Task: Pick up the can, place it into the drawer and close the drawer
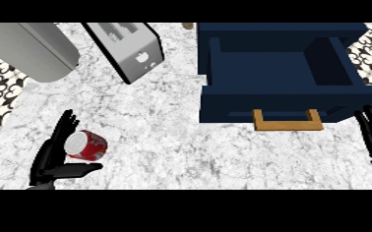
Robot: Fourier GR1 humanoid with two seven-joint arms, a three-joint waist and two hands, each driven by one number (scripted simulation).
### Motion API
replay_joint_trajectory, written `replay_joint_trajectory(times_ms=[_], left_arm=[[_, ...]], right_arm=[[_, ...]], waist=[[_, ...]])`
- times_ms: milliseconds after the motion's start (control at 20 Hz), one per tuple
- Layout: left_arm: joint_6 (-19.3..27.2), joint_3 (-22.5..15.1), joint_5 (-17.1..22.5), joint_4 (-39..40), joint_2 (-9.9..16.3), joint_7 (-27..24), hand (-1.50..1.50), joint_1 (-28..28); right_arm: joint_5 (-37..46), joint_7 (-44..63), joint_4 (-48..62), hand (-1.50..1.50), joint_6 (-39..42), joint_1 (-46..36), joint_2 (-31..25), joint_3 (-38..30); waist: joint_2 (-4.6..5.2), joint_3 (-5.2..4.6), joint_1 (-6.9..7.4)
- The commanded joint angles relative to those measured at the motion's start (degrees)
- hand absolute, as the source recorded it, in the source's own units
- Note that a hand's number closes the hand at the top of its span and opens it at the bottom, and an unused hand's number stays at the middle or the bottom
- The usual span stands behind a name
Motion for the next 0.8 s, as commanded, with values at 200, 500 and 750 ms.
replay_joint_trajectory(times_ms=[200,500,750], left_arm=[[2.7,-2.4,0.5,-2.8,-1.7,5.1,-1.50,-2.7],[2.3,-4.4,0.0,0.2,-2.9,2.8,-1.50,-5.2],[-0.4,-5.2,2.0,-3.4,-2.9,2.2,1.50,-2.5]], right_arm=[[-2.0,-1.0,-5.1,-1.50,2.8,6.0,1.3,-0.9],[-3.1,1.4,-2.2,-1.50,2.1,1.9,0.2,-2.7],[-0.5,1.4,-2.5,-1.50,1.2,1.0,1.9,0.4]], waist=[[-0.07,0.02,-0.18],[-0.03,0.02,-0.06],[-0.05,0.02,0.13]])
